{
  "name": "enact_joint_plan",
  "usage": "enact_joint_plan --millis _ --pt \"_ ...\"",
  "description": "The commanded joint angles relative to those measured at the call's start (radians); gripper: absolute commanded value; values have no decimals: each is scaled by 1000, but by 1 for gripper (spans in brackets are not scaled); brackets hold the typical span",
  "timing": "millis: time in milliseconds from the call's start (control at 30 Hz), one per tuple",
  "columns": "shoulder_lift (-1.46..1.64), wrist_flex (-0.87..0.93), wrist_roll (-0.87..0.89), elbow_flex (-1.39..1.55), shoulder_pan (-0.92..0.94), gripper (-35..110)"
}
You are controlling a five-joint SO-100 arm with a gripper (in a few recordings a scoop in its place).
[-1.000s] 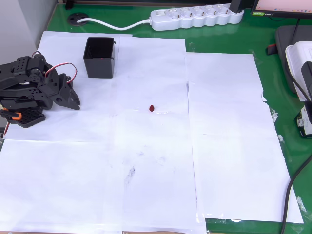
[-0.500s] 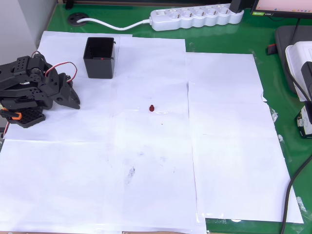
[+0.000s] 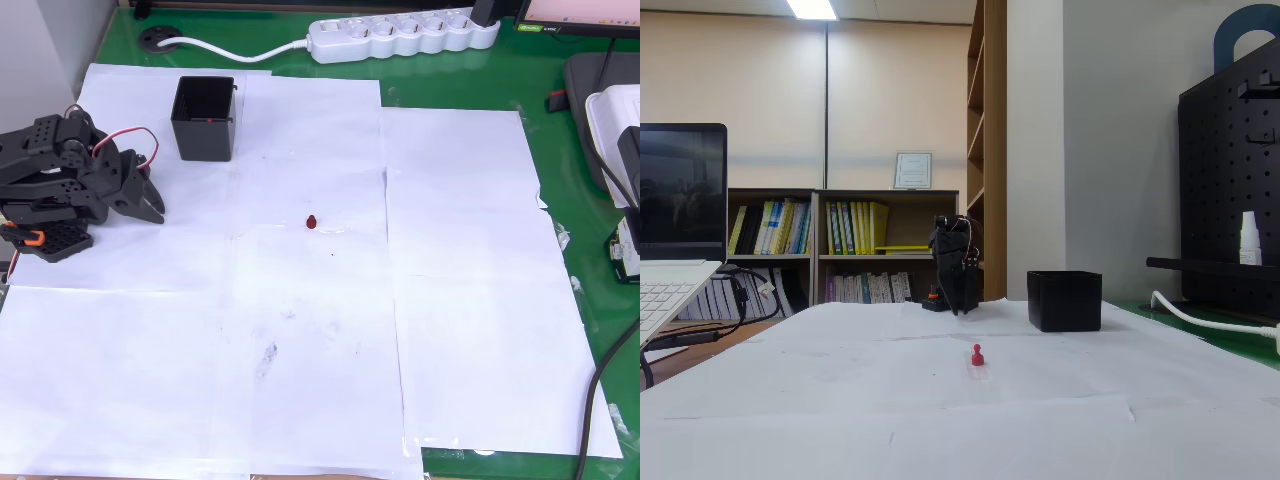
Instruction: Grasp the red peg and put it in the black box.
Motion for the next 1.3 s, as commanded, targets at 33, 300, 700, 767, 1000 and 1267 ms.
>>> enact_joint_plan --millis 33,300,700,767,1000,1267 --pt "267 41 17 327 -34 2" --pt "747 -18 60 611 41 0" --pt "1002 -672 40 451 104 0" --pt "1039 -810 11 391 114 0" --pt "1137 -1419 -87 95 158 0" --pt "1290 -1982 -9 -94 115 0"
